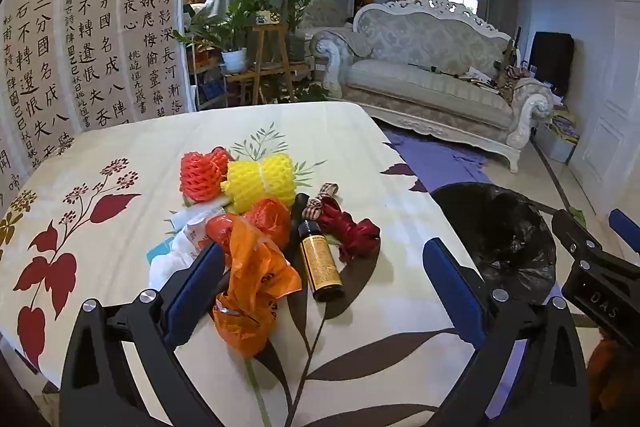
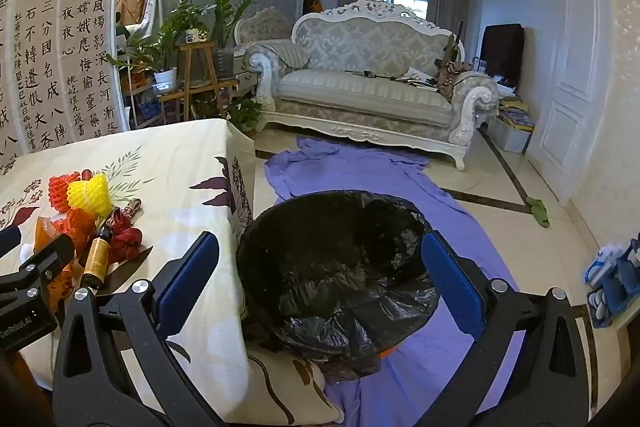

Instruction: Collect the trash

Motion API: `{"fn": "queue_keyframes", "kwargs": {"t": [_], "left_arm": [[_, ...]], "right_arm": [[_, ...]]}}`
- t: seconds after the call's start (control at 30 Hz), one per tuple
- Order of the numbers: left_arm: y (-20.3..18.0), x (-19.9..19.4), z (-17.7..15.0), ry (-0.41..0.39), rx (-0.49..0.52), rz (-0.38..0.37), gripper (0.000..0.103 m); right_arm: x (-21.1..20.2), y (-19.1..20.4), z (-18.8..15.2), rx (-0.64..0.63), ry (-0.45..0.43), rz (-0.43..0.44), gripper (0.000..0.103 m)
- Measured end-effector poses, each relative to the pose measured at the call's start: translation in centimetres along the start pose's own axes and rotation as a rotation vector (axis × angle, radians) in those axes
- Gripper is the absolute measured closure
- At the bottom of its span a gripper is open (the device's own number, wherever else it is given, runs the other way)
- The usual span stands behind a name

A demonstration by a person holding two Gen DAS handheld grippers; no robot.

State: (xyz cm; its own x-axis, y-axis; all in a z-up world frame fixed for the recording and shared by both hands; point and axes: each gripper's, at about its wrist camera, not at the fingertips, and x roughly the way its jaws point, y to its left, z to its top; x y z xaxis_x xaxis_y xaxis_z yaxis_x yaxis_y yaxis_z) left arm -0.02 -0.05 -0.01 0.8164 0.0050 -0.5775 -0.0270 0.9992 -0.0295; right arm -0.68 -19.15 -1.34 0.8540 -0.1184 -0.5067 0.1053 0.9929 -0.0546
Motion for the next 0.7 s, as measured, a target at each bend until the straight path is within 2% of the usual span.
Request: {"fn": "queue_keyframes", "kwargs": {"t": [0.1,0.13,0.23,0.7], "left_arm": [[0.0,-0.3,-0.2,-0.009,0.005,0.019,0.007],[0.0,0.0,-0.1,0.016,0.008,0.006,0.007],[-0.3,0.3,-0.2,0.026,0.005,0.005,0.007],[-0.3,-0.1,0.5,0.016,0.006,0.008,0.007]], "right_arm": [[0.0,-0.1,0.0,0.002,0.005,0.001,0.004],[0.0,-0.1,0.0,0.002,0.006,0.000,0.004],[0.0,-0.1,0.0,0.000,0.006,0.001,0.004],[0.1,0.0,-0.4,-0.001,0.011,0.001,0.004]]}}
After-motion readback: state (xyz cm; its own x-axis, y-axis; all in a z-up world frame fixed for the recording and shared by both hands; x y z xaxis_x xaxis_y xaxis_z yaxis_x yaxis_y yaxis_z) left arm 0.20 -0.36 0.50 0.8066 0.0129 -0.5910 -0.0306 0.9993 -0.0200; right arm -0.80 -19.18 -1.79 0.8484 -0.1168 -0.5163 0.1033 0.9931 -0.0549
